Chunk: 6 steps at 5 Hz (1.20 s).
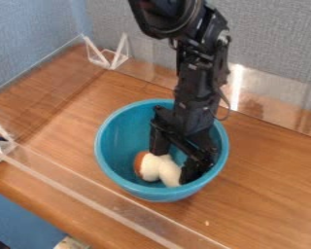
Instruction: Remove the mushroom from inside the blue bowl and put it on the table
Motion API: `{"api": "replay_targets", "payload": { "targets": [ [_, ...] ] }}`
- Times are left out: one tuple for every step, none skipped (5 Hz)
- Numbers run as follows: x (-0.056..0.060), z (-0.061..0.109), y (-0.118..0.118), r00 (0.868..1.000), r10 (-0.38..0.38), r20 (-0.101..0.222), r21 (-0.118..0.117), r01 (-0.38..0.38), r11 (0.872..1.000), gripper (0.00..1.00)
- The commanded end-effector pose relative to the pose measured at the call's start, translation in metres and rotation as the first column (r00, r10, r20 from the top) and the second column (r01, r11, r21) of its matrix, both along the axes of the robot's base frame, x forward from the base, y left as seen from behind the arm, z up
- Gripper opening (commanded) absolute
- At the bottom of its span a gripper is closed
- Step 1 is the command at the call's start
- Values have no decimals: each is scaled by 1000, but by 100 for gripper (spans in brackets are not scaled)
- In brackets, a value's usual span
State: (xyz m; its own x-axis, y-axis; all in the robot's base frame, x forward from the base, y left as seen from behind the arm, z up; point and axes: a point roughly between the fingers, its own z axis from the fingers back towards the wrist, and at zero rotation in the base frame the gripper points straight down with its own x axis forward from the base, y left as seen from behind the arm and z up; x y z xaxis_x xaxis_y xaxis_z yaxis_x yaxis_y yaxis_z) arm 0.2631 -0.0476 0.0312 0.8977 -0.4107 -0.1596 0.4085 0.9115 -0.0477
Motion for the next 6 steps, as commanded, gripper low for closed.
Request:
{"api": "replay_targets", "payload": {
  "targets": [
    [-4,-24,-2,999,-13,-48,-19,12,1000,0],
    [-5,-23,-2,999,-13,-50,-26,12,1000,0],
    [-4,-20,-2,999,-3,-51,-34,1,999,0],
    [-2,-17,-2,998,12,-55,-43,-15,999,0],
    [1,-14,-2,998,28,-57,-51,-31,998,0],
    [3,-11,-1,997,41,-58,-59,-45,997,0]
  ]
}}
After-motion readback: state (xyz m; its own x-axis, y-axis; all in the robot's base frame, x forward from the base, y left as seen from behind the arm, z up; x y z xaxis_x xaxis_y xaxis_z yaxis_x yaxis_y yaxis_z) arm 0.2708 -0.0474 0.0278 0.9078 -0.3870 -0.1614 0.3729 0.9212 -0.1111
